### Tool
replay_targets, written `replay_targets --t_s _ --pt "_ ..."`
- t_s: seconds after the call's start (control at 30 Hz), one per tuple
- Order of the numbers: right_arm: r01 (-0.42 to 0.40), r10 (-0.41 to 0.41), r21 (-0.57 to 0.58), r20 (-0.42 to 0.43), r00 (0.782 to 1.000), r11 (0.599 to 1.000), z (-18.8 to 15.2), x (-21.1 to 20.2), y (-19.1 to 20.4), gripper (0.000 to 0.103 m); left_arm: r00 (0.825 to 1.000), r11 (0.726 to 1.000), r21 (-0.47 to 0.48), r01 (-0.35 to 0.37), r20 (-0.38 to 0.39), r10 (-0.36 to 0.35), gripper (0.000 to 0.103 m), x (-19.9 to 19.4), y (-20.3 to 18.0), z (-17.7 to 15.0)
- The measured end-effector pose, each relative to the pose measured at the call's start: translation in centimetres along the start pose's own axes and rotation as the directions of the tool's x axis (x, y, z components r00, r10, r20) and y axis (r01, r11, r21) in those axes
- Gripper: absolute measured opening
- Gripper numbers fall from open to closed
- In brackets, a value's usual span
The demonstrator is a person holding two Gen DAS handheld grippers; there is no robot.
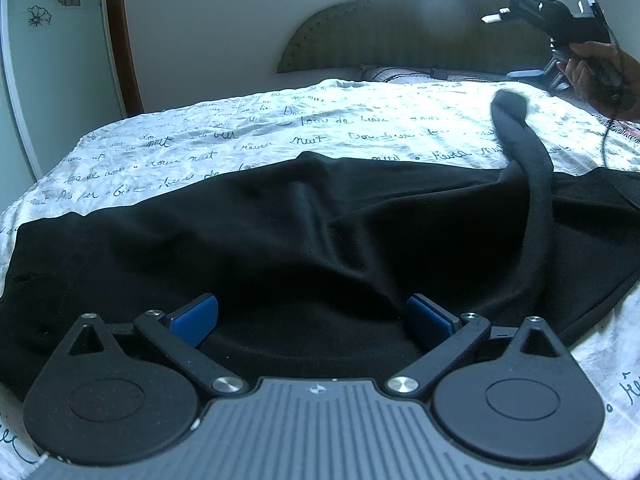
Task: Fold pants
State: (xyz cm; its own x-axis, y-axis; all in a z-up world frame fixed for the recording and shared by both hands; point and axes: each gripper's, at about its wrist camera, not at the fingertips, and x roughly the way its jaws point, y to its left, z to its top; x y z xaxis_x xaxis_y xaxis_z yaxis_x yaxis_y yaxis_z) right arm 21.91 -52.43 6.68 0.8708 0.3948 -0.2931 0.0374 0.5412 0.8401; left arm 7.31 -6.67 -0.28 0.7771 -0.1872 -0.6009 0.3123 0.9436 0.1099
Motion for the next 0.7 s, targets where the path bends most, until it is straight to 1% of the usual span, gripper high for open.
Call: replay_targets --t_s 0.03,0.07,0.1,0.13,0.17,0.2,0.27,0.3,0.33,0.37,0.43,0.5,0.53,0.57,0.63,0.7 --pt "0.065 -0.061 -0.053 0.075 0.995 0.996 0.3 -0.6 0.6 0.094 1.0 1.0 -0.002 0.002 0.0 -0.002 0.101 0.0 0.0 0.0" --pt "0.17 -0.157 -0.082 0.146 0.977 0.982 0.5 -1.4 0.7 0.094 1.0 1.0 -0.004 0.003 0.0 -0.003 0.101 0.0 0.0 0.0" --pt "0.26 -0.244 -0.073 0.177 0.953 0.963 0.5 -2.2 0.4 0.095 1.0 1.0 -0.005 0.004 0.0 -0.004 0.101 0.0 0.1 0.0" --pt "0.322 -0.311 -0.032 0.176 0.934 0.946 0.6 -2.8 -0.8 0.095 1.0 1.0 -0.006 0.005 0.0 -0.005 0.101 0.0 0.1 0.0" --pt "0.33 -0.329 0.016 0.156 0.931 0.944 0.5 -3.3 -2.1 0.094 1.0 1.0 -0.007 0.006 -0.001 -0.006 0.101 0.1 0.1 0.0" --pt "0.301 -0.309 0.077 0.126 0.943 0.95 0.3 -3.6 -3.9 0.094 1.0 1.0 -0.007 0.006 -0.001 -0.006 0.102 0.1 0.0 0.0" --pt "0.225 -0.245 0.166 0.116 0.963 0.96 -0.7 -4.2 -6.3 0.094 1.0 1.0 -0.007 0.005 -0.001 -0.005 0.102 0.1 0.1 0.0" --pt "0.162 -0.187 0.188 0.127 0.974 0.969 -1.0 -4.2 -7.0 0.094 1.0 1.0 -0.006 0.005 -0.001 -0.005 0.102 0.1 0.1 0.0" --pt "0.093 -0.12 0.186 0.138 0.983 0.978 -1.3 -4.1 -7.4 0.094 1.0 1.0 -0.007 0.005 -0.001 -0.005 0.102 0.1 0.1 0.0" --pt "0.058 -0.085 0.181 0.146 0.986 0.982 -1.2 -3.8 -7.4 0.094 1.0 1.0 -0.006 0.004 -0.001 -0.004 0.102 0.1 0.1 0.0" --pt "0.048 -0.071 0.165 0.135 0.988 0.985 -1.4 -3.0 -6.8 0.094 1.0 1.0 -0.007 0.004 -0.002 -0.005 0.102 0.1 0.0 0.1" --pt "0.058 -0.074 0.164 0.094 0.993 0.985 -1.6 -2.2 -6.2 0.094 1.0 1.0 -0.009 0.006 -0.002 -0.006 0.102 0.1 0.1 0.1" --pt "0.065 -0.074 0.165 0.047 0.996 0.984 -1.6 -2.0 -5.3 0.094 1.0 1.0 -0.009 0.006 -0.002 -0.006 0.102 0.2 0.1 0.1" --pt "0.065 -0.074 0.165 0.047 0.996 0.984 -1.6 -2.0 -5.3 0.094 1.0 1.0 -0.01 0.006 -0.002 -0.006 0.102 0.2 0.1 0.1" --pt "0.121 -0.122 0.142 -0.003 0.993 0.982 -2.2 -1.1 -5.1 0.094 1.0 1.0 -0.009 0.006 -0.002 -0.006 0.102 0.2 0.1 0.1" --pt "0.179 -0.176 0.113 -0.037 0.984 0.977 -2.5 -0.5 -5.1 0.093 1.0 1.0 -0.009 0.006 -0.002 -0.006 0.102 0.2 0.1 0.1"
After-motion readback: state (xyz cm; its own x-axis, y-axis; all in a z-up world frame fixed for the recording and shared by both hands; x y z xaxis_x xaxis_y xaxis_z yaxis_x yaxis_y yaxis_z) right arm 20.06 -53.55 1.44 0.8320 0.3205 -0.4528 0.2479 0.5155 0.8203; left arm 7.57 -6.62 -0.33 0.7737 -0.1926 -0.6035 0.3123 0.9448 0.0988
